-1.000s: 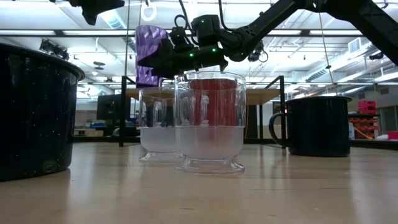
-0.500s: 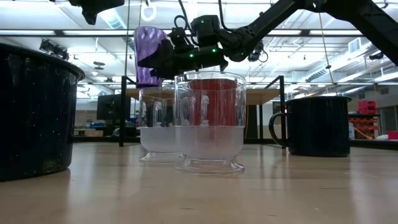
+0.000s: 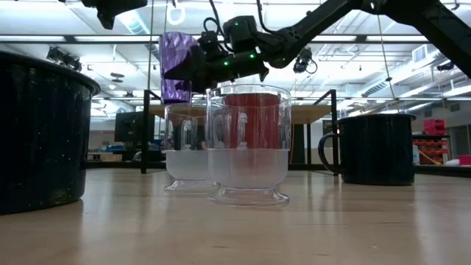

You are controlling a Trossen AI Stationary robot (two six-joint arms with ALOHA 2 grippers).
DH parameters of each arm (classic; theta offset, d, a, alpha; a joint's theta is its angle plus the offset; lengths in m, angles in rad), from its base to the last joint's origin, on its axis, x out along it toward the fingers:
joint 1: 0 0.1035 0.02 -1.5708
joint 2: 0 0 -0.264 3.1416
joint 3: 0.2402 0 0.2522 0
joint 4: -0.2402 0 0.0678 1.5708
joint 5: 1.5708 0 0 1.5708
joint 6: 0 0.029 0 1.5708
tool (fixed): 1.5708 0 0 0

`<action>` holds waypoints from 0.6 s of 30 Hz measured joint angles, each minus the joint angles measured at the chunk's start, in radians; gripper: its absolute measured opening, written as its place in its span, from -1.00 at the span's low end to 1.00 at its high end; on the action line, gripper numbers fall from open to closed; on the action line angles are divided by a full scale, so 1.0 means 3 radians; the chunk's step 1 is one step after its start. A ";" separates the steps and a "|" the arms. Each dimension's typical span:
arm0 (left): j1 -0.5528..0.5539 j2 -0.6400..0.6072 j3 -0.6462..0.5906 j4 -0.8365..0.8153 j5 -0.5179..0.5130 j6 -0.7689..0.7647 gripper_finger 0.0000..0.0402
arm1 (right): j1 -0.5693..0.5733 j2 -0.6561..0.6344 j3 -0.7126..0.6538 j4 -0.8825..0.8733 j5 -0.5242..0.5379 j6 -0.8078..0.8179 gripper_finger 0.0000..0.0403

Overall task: Stack small to large cups/mugs on shelf
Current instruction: Put the purple cup on the shelf

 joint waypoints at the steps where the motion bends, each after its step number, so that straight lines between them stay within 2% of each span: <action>1: 0.0001 0.0000 0.0000 -0.0001 0.0000 0.0001 -0.14 | -0.0002 0.0000 0.0003 0.0003 -0.0018 0.0011 0.99; 18: 0.0000 0.0000 0.0000 -0.0041 0.0000 0.0000 -0.14 | -0.0049 -0.0188 0.0005 -0.0725 -0.0184 -0.0189 0.99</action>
